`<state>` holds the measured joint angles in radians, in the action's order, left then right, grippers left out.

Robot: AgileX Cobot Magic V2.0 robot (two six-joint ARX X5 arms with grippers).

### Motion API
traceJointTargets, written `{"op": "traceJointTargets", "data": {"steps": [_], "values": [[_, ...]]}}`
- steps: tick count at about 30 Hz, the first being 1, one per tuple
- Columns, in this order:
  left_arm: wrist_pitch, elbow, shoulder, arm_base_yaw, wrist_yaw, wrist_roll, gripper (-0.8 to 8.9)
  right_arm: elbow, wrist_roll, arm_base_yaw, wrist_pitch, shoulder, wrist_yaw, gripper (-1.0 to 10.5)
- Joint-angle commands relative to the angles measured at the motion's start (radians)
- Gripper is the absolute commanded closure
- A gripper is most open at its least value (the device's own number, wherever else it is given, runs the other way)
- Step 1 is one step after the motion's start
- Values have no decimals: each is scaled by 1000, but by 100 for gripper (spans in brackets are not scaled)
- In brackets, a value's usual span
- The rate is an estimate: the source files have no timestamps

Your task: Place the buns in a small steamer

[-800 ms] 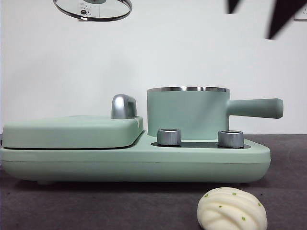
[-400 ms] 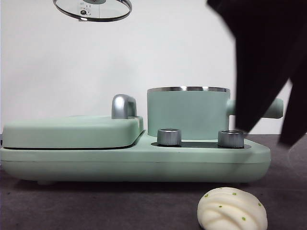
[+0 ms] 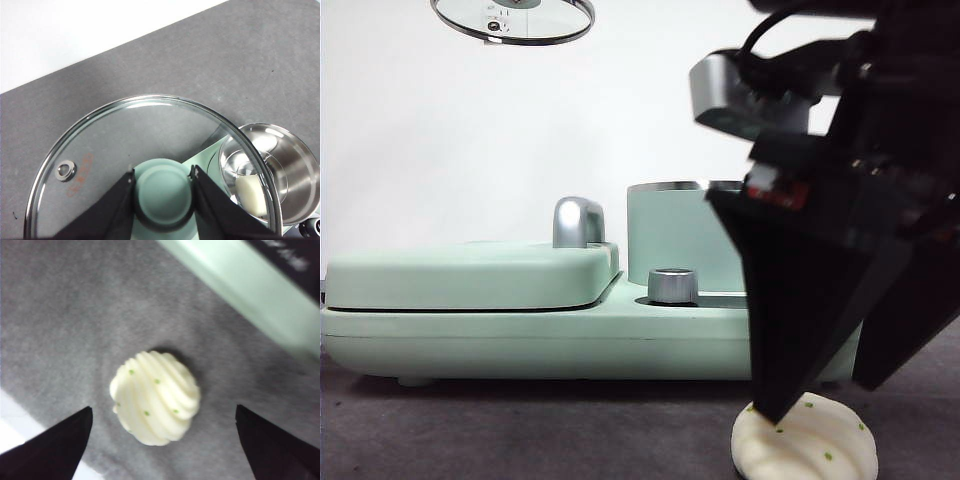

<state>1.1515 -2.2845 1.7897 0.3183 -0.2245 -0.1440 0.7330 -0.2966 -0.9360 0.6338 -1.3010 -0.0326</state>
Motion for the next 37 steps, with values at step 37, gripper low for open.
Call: {"op": "traceJointTargets", "data": {"steps": [37], "values": [[-18, -35, 3, 2, -5, -1, 794, 827, 225, 274, 538, -223, -70, 813]]}}
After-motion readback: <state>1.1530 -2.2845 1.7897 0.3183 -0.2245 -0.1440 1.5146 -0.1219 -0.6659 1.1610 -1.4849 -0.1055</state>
